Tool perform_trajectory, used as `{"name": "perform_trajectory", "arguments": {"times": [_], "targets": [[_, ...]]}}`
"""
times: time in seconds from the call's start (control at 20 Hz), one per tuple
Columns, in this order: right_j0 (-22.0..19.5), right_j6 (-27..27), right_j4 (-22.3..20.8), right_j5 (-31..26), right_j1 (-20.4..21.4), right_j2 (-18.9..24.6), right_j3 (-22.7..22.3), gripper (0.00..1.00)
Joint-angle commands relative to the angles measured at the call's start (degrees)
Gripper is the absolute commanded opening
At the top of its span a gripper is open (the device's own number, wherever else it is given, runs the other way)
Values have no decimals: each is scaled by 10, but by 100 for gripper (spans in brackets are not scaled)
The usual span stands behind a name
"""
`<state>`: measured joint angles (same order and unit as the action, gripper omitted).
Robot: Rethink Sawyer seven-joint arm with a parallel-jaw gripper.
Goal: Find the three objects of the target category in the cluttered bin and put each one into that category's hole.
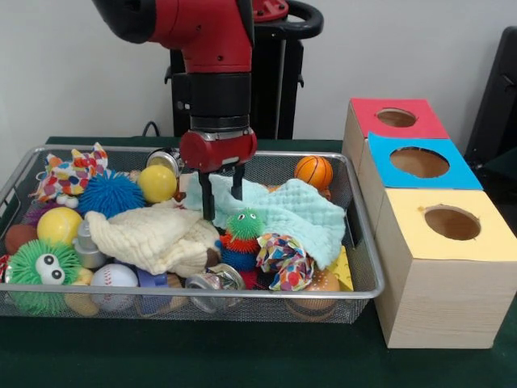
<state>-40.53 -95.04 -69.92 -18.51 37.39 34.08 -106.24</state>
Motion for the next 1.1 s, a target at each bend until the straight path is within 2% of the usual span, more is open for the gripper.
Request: {"name": "perform_trajectory", "arguments": {"times": [0.05, 0.45, 0.65, 0.9, 1.1], "targets": [[67, -100, 5, -33, 14, -78, 18, 100], [88, -101, -1, 8, -1, -126, 42, 100], [86, -86, 6, 16, -8, -133, 49, 100], [85, -75, 9, 24, 5, -138, 53, 100], [89, -83, 1, 41, 8, -151, 70, 100]]}}
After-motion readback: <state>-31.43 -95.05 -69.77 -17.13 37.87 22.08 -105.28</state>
